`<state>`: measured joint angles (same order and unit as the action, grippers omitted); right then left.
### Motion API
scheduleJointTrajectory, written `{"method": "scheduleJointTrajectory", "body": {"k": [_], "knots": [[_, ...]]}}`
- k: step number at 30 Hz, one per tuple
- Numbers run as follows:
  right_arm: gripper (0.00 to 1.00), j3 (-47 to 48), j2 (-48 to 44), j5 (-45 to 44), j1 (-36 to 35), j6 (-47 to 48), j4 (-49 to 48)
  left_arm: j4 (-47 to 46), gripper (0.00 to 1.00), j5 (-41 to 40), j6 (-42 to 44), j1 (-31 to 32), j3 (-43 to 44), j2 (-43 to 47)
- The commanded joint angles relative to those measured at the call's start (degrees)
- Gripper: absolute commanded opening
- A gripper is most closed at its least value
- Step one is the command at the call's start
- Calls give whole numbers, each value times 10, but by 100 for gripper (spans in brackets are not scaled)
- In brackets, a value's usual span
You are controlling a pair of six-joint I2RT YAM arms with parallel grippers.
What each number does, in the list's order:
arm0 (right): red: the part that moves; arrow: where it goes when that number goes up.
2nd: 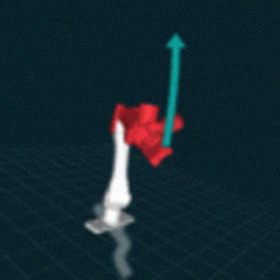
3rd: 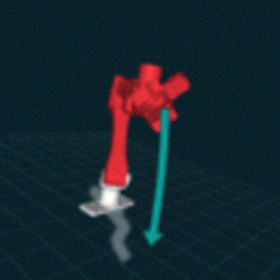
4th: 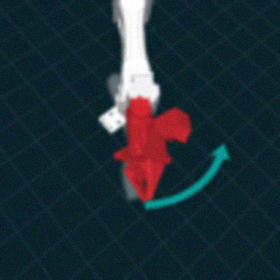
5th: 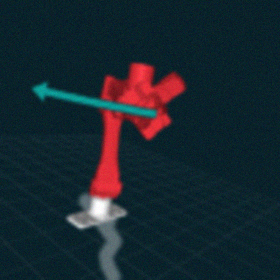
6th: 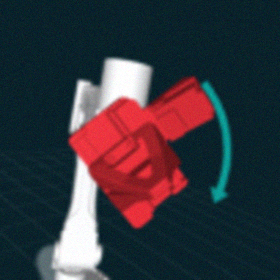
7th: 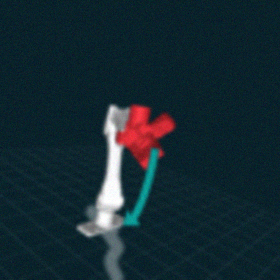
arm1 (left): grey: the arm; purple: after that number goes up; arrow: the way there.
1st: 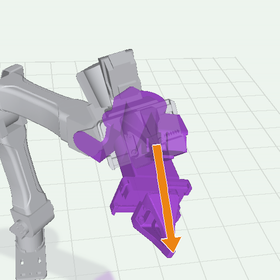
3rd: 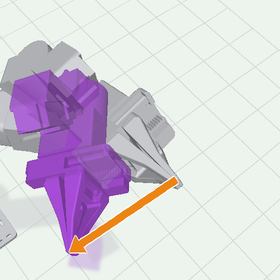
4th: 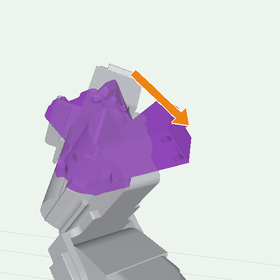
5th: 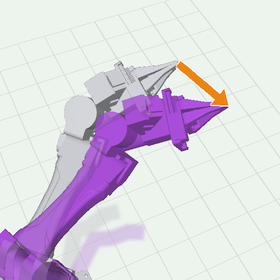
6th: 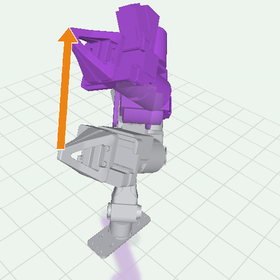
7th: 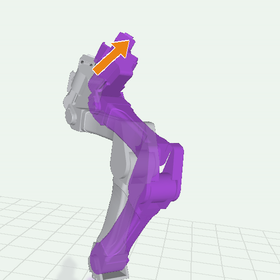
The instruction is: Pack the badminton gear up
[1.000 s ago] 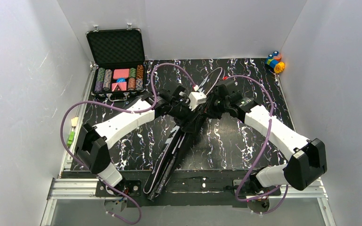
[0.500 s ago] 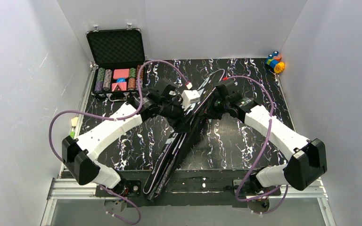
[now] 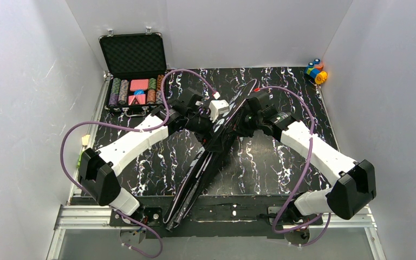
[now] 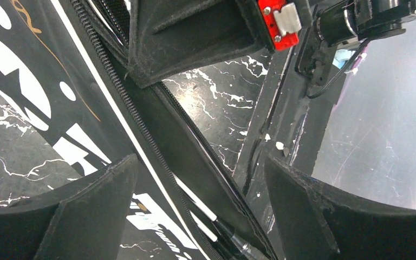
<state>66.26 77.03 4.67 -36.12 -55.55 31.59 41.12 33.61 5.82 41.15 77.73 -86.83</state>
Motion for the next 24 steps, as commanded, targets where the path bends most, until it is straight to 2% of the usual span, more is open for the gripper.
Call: {"method": "scheduleJointTrajectory", "body": {"k": [1,5,10,13,20,22,24], "knots": [[1,42,-25,13,-8,-8,-25,-14,87,34,7,-8,3,17],[1,46,-25,12,-8,-9,-28,-6,94,34,17,-7,-3,13],[1,56,-21,16,-10,-11,-29,-3,92,-18,45,19,-26,18],[1,58,-21,17,-11,-12,-29,-5,83,-92,57,46,-37,14],[1,50,-20,18,-15,-18,-33,-4,62,-194,62,76,-27,-2],[1,47,-22,19,-14,-20,-33,-4,54,-209,62,77,-22,-4],[1,44,-24,18,-15,-20,-35,-4,37,-214,61,77,-21,-4]]}}
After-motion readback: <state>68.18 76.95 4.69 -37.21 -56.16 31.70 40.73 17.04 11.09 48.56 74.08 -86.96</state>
